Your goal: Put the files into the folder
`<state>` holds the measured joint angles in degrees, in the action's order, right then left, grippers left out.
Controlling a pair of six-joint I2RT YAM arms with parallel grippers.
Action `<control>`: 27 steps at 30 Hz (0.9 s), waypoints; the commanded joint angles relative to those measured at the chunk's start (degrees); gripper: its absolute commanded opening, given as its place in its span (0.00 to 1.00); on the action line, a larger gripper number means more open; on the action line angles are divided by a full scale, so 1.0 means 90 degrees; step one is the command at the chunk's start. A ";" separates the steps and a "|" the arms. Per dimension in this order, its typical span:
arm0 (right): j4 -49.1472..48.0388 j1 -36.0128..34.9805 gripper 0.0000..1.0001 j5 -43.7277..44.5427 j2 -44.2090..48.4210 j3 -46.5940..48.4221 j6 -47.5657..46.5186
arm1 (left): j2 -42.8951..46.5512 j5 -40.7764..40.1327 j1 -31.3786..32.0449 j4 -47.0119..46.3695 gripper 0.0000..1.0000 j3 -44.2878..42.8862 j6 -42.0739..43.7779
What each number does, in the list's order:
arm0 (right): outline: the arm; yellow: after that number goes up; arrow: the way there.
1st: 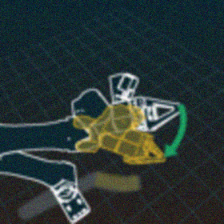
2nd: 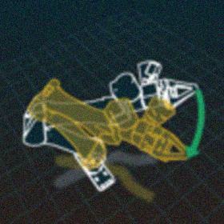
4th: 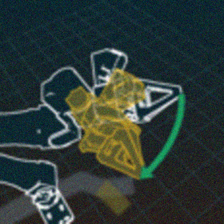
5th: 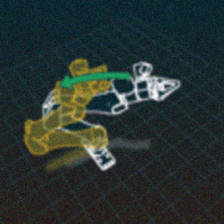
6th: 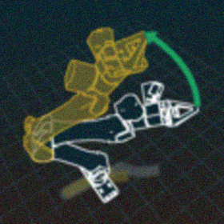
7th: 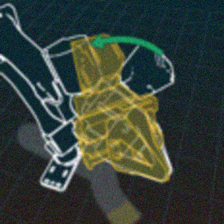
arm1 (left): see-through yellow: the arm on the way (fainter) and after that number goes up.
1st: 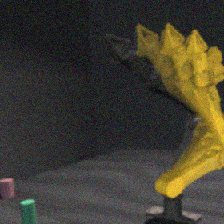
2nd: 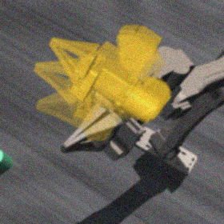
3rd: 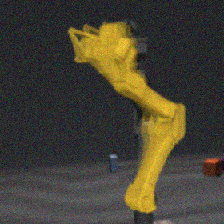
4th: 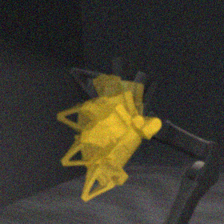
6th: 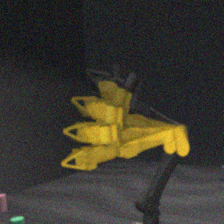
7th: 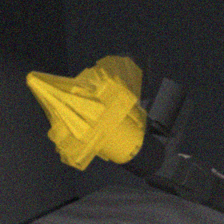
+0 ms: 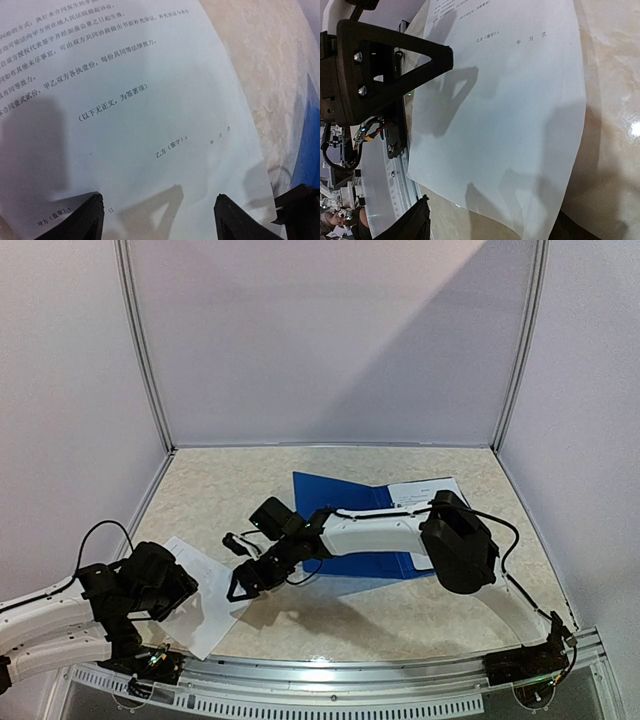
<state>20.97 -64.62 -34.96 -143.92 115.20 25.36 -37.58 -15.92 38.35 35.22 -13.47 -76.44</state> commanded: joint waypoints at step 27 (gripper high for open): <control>0.0146 -0.0115 0.00 0.0704 0.0380 0.0508 -0.0782 | 0.0310 -0.0938 -0.0052 0.0992 0.75 -0.1372 0.0700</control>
<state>19.33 -65.01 -31.55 -146.63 118.85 21.89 -36.25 -18.83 38.35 40.49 -20.67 -73.06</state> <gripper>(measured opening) 0.005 0.753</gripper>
